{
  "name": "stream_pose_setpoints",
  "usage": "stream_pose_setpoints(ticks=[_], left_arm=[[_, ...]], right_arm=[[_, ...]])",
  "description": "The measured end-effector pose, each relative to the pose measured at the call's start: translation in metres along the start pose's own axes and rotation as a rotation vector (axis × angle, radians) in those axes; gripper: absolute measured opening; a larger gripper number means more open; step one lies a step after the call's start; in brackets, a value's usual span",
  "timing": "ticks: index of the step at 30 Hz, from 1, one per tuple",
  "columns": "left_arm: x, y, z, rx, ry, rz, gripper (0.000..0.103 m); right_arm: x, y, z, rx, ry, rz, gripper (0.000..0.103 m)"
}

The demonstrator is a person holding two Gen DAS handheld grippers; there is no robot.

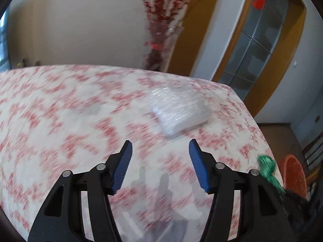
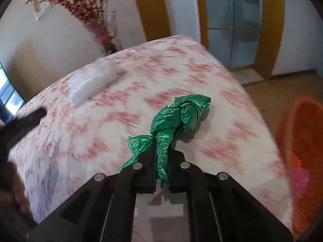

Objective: Collect trash
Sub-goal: 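Grasp the clear bubble wrap with the left tool while the right tool grasps the green bag, then carry the bubble wrap and green bag over the wastebasket and open both tools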

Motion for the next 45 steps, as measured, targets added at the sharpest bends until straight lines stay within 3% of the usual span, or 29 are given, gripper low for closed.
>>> stream_pose_setpoints(ticks=[7,16,18,22,25,28,35,45], left_arm=[[-0.044,-0.026,-0.042,-0.041,-0.027,-0.061,0.076],[-0.105,-0.027,-0.05,-0.024,0.096,-0.099,0.076],[-0.107,-0.028,-0.048,-0.037,0.102,-0.103,0.074],[-0.107,-0.029,-0.045,-0.039,0.11,-0.092,0.055],[-0.104,-0.031,-0.042,-0.05,0.106,-0.066,0.034],[-0.099,-0.035,-0.038,-0.069,0.102,-0.058,0.023],[-0.064,-0.042,-0.018,-0.078,0.082,-0.008,0.021],[0.03,-0.093,0.013,-0.114,0.003,0.103,0.021]], right_arm=[[0.038,-0.047,0.0,-0.085,-0.046,-0.02,0.008],[0.053,-0.064,0.004,-0.102,-0.045,-0.043,0.008],[0.055,-0.066,0.005,-0.107,-0.044,-0.049,0.008],[0.054,-0.068,0.006,-0.125,-0.039,-0.058,0.008],[0.056,-0.068,0.009,-0.131,-0.035,-0.064,0.008],[0.061,-0.066,0.012,-0.13,-0.038,-0.065,0.008],[0.09,-0.064,0.013,-0.123,-0.08,-0.073,0.008],[0.142,-0.072,0.026,-0.118,-0.151,-0.08,0.008]])
Point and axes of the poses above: each gripper's, at about its wrist camera, not at the fingertips, and x roughly against the way its jaws point, y to its left, z to its underside, the point moved 4 cm from there along -x, roughly the way its jaws point, and after that the axes turned 9 degrees about -x, right-handed, at the moved point
